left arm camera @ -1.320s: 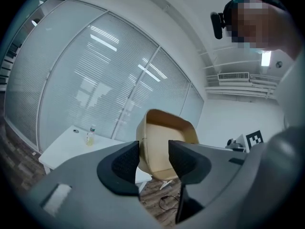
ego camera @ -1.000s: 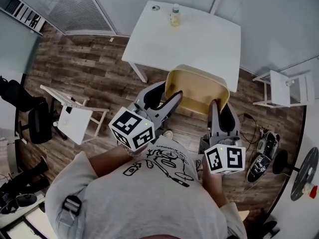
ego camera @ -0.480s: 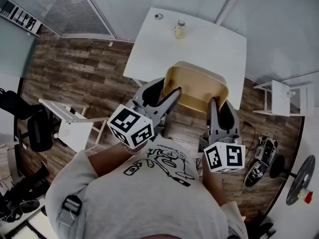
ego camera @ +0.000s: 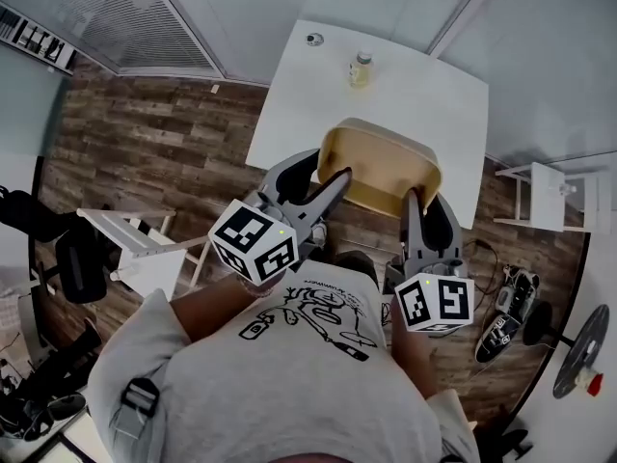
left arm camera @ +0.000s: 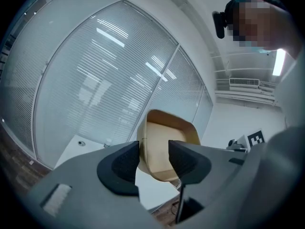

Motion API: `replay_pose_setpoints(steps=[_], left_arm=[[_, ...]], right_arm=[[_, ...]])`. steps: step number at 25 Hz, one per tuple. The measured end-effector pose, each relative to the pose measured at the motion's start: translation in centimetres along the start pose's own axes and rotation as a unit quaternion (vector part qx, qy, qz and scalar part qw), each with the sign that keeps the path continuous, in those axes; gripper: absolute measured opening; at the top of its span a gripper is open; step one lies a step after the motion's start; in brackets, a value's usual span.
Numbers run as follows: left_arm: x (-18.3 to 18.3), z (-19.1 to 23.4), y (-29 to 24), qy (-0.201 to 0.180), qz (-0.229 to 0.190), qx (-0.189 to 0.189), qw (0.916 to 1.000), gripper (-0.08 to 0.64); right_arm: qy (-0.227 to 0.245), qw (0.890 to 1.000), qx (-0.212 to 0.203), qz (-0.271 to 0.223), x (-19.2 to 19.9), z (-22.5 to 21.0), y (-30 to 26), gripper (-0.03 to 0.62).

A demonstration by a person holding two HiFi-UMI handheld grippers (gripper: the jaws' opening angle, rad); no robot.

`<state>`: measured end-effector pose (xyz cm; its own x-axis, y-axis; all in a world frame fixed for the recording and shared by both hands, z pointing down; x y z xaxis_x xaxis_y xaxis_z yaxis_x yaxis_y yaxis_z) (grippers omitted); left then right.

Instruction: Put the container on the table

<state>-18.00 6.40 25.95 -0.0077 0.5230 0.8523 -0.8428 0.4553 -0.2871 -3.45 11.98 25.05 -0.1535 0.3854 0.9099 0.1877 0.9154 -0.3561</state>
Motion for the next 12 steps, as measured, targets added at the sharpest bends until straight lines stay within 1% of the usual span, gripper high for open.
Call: replay_pose_setpoints(steps=[6,12], left_arm=[[-0.3,1.8,-0.8,0.01,0.006,-0.005,0.9999,0.178],[-1.6,2.6,-2.3,0.011,-0.003,-0.015,0.9998,0.178]], right_arm=[[-0.004,1.0,-0.003,0.009,-0.2,-0.2,-2.1,0.098],[0.0,1.0,-0.017,0.006,-1.0,-1.5,-4.0,0.098]])
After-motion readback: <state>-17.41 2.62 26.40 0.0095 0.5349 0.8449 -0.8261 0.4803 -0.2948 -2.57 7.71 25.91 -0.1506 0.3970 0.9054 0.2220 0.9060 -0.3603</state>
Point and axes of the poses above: the fingertips, and each gripper's own axes: y backward along the fingers, z to its left, x out of its underside, the point moved 2 cm from there along y, backward along the fingers, and after that the axes turned 11 degrees about z, right-handed, at the moved point
